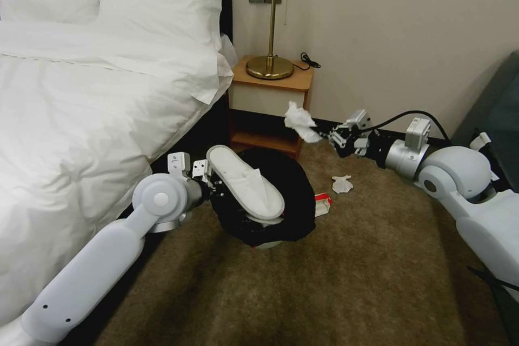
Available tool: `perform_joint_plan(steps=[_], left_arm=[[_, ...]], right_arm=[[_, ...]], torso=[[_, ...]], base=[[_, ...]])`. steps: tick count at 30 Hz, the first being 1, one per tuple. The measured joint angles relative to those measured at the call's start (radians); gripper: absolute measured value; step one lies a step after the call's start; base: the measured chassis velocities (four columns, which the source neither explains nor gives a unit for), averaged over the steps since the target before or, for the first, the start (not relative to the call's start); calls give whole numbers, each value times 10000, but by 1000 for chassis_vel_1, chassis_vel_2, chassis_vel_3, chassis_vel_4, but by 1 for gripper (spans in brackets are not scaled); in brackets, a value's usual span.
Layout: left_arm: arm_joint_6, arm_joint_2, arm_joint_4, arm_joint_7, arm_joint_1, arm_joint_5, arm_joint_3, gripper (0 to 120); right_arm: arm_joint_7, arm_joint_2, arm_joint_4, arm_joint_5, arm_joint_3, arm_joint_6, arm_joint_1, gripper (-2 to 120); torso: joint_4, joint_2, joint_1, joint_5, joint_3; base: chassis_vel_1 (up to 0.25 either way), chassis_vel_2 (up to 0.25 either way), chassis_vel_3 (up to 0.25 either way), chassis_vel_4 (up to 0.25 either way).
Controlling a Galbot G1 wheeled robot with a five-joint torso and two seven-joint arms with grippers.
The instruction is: Pick up the trash bin, then pick up the garbage on the floor and place it into the trash bin.
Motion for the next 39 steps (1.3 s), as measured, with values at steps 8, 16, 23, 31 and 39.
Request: perform_joint_plan(steps=[8, 16, 23, 31, 39], left_arm=[[0, -142, -27, -24, -166, 34, 174, 0], [0, -273, 5, -42, -301, 100, 347, 0], [0, -417, 24, -12, -417, 118, 451, 0], [0, -445, -86, 6, -510, 111, 499, 0], [0, -431, -244, 43, -479, 85, 499, 0]], right_arm=[[-163, -174, 654, -244, -310, -281, -320, 0], [-231, -21, 1118, -663, -1272, -374, -202, 0], [-272, 313, 1013, -1045, -2080, -427, -33, 0], [-431, 580, 485, -1506, -2818, -546, 142, 0], [-416, 949, -262, -1857, -3038, -936, 515, 0]], torso=[[-2, 0, 0, 2, 0], [-2, 1, 0, 0, -1], [-1, 0, 0, 1, 0], [-1, 0, 0, 1, 0], [-1, 0, 0, 1, 0]], base=[[0, 0, 0, 0], [0, 0, 0, 0], [0, 0, 0, 0], [0, 0, 0, 0], [0, 0, 0, 0]])
